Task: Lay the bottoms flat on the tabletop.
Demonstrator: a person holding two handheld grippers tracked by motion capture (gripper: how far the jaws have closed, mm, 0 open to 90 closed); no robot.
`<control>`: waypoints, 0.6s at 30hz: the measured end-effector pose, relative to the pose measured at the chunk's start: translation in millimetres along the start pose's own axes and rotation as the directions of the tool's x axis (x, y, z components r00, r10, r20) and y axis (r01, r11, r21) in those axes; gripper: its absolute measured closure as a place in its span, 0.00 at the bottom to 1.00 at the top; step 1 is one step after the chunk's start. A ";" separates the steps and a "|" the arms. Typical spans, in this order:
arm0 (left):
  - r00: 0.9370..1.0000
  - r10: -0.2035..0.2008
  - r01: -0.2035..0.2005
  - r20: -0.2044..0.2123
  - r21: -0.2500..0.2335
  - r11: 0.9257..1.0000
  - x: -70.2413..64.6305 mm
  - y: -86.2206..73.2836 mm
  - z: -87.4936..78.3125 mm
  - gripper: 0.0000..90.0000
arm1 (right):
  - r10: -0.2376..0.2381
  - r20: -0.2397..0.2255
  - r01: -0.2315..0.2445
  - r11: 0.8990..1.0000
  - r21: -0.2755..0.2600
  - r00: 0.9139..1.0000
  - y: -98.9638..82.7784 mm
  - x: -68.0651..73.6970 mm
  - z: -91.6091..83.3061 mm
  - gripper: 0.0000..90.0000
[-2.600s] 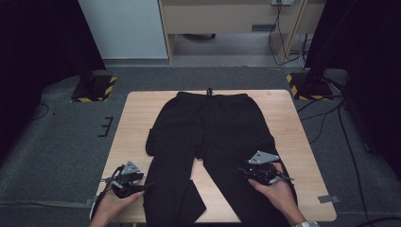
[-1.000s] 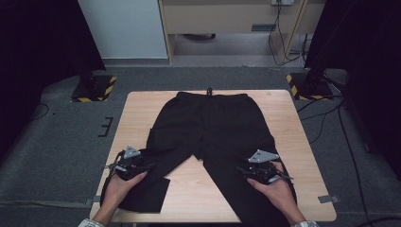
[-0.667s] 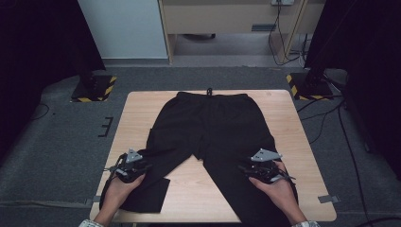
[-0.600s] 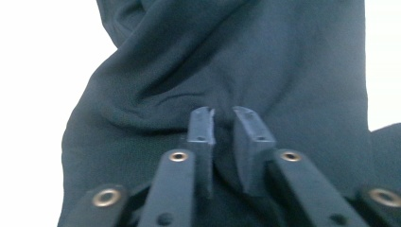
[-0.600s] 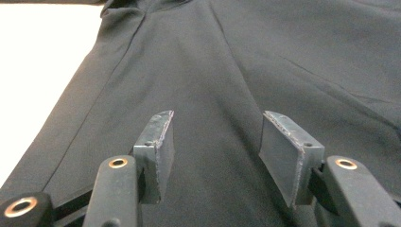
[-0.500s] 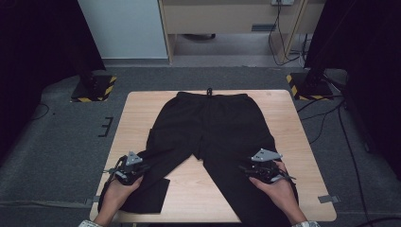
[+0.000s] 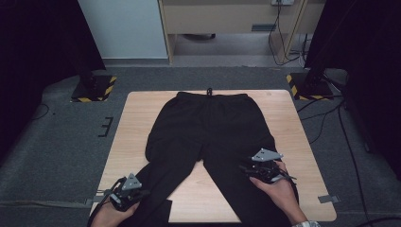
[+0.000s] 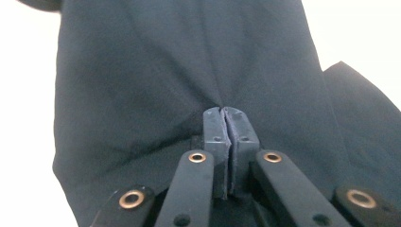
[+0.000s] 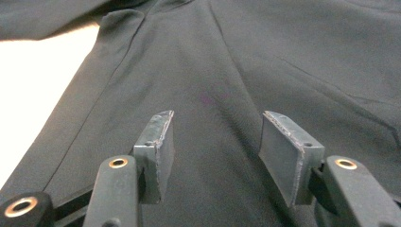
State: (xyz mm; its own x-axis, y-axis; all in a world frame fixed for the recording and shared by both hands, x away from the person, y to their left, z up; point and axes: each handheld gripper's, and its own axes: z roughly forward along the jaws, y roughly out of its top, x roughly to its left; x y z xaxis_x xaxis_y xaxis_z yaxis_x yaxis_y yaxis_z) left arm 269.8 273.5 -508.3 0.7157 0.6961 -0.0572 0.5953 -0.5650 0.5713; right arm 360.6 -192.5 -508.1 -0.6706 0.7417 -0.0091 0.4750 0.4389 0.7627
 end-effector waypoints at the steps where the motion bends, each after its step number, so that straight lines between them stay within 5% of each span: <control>1: 1.000 0.003 -0.003 -0.001 -0.009 1.000 -1.3 -0.8 -3.0 0.94 | -0.001 -0.001 0.001 1.000 0.001 1.000 0.0 0.0 0.2 0.50; 3: 1.000 0.002 -0.002 -0.011 -0.030 1.000 -0.3 0.6 -6.5 0.84 | -0.003 0.000 0.003 1.000 0.001 1.000 0.0 -0.1 0.5 0.50; 5: 0.996 -0.033 0.024 -0.086 -0.111 0.994 10.9 11.0 -9.2 0.64 | -0.007 0.003 0.007 1.000 0.006 1.000 0.1 0.4 2.5 0.50; 7: 0.994 -0.041 0.028 -0.100 -0.131 0.991 16.9 15.8 -7.4 0.59 | -0.007 0.002 0.007 1.000 0.009 1.000 0.3 1.2 3.2 0.49; 9: 0.985 -0.039 0.015 -0.167 -0.147 0.989 30.8 26.0 1.2 0.55 | -0.009 0.002 0.009 1.000 0.009 1.000 0.4 1.6 3.2 0.49; 12: 0.976 -0.078 0.049 -0.203 -0.144 0.988 49.5 35.7 16.2 0.51 | -0.005 0.000 0.005 1.000 0.002 1.000 0.5 1.4 1.6 0.49; 14: 0.980 -0.093 0.070 -0.175 -0.133 0.989 54.6 36.1 22.9 0.59 | -0.001 -0.001 0.001 1.000 0.002 1.000 0.4 0.1 1.9 0.49; 18: 0.987 -0.063 0.050 -0.147 -0.085 0.995 46.8 31.8 22.3 0.92 | -0.004 -0.003 0.004 1.000 0.000 1.000 0.9 0.3 0.9 0.49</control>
State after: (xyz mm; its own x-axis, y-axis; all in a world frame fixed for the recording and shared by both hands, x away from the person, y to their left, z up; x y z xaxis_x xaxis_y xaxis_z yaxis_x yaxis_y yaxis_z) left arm 330.4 278.2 -511.0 0.6153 0.7878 0.0285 0.5976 -0.4897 0.6349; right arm 361.4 -191.5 -508.0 -0.6741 0.7386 -0.0102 0.4722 0.4415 0.7630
